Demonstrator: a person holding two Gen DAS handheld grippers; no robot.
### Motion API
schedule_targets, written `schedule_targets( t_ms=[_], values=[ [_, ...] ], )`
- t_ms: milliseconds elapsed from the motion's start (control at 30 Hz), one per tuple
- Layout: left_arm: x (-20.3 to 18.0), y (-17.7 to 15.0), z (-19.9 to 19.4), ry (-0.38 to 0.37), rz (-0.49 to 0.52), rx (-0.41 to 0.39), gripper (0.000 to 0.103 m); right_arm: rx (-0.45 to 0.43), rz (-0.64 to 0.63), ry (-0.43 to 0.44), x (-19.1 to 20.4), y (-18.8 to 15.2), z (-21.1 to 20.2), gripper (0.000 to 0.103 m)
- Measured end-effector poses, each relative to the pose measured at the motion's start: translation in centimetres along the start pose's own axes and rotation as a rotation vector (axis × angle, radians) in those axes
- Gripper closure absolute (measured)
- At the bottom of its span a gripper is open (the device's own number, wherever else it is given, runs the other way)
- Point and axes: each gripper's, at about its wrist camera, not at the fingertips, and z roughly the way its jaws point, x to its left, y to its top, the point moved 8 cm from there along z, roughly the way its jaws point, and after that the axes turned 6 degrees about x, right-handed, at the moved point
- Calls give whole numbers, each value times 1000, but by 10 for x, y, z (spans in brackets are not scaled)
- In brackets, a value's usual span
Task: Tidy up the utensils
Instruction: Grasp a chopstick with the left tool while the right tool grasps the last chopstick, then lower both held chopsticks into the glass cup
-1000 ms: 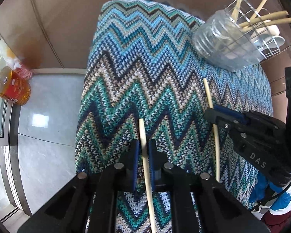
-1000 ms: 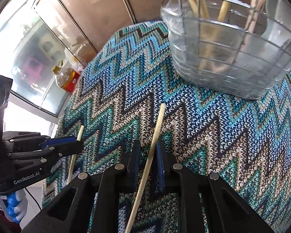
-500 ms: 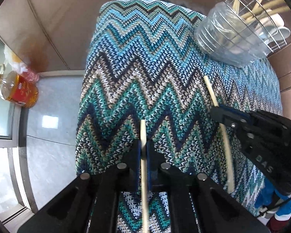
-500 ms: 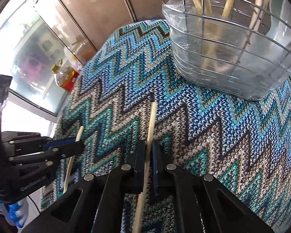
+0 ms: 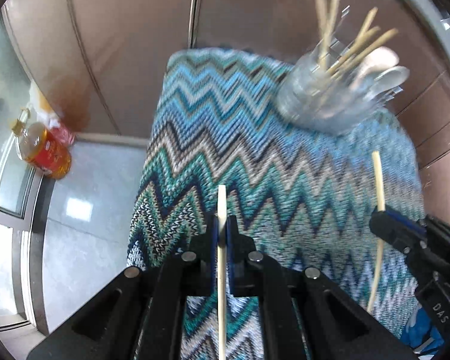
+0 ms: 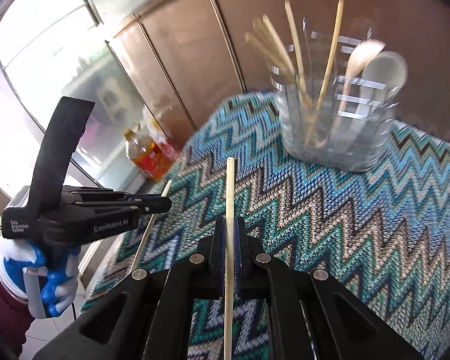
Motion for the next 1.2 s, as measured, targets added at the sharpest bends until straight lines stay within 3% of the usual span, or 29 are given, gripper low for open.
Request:
schedule_targets(
  t_ms=[200,300,433,667,900,1200],
  values=[
    [-27,4,-71,-51,27,-184,98,-174,-17,13,6,12,-56,98],
    [-30,22,-108,-97,43,-285,98,-277,-30,3,6,31,-84,98],
    [-50,48,-159,-167,51,-432,98,-426,-54,-11,7,69,-120,98],
    [-77,108,-207,-264,35,-661,98,-633,-83,-38,1,136,-153,98],
    [-81,171,-199,-273,-51,-815,98,-750,-64,-65,-22,190,-142,98],
    [-74,218,-163,-231,-114,-896,98,-756,-37,-119,-55,206,-94,98]
  ],
)
